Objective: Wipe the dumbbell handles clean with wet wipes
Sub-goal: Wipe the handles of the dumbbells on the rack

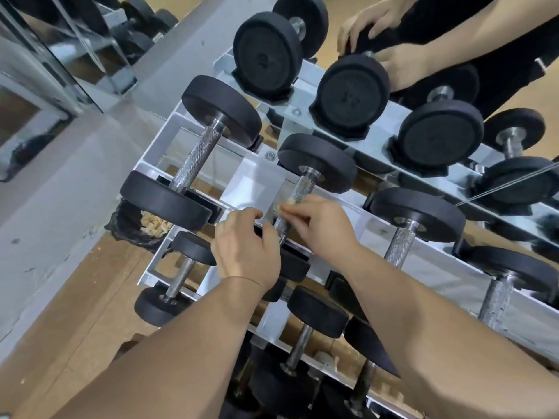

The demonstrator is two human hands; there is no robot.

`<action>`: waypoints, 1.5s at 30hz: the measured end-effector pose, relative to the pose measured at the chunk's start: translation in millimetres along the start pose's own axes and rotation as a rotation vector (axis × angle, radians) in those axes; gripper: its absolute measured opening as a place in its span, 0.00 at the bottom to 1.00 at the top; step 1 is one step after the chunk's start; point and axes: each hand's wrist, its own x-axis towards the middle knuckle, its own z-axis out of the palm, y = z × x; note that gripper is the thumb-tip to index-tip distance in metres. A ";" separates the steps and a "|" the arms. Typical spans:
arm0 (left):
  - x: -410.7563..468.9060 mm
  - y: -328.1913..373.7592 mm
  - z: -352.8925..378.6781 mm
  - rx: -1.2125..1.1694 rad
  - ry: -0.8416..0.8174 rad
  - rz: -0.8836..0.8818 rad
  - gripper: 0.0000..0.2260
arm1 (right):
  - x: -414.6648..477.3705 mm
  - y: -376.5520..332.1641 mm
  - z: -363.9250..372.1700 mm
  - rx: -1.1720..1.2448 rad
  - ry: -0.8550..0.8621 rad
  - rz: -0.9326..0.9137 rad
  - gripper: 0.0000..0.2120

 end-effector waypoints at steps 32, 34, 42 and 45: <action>3.5 -7.0 5.2 -0.059 0.006 0.040 0.19 | 32.1 6.4 -9.5 0.144 0.181 0.350 0.09; 3.6 -7.0 5.1 -0.047 0.002 0.053 0.20 | 18.2 0.1 -4.1 0.257 0.133 0.403 0.10; 3.5 -7.6 6.4 -0.027 0.033 0.082 0.27 | 2.0 -3.9 1.0 0.361 -0.150 0.344 0.08; 3.9 -7.4 6.1 -0.024 0.021 0.058 0.22 | 17.8 -5.1 1.2 0.363 0.111 0.417 0.07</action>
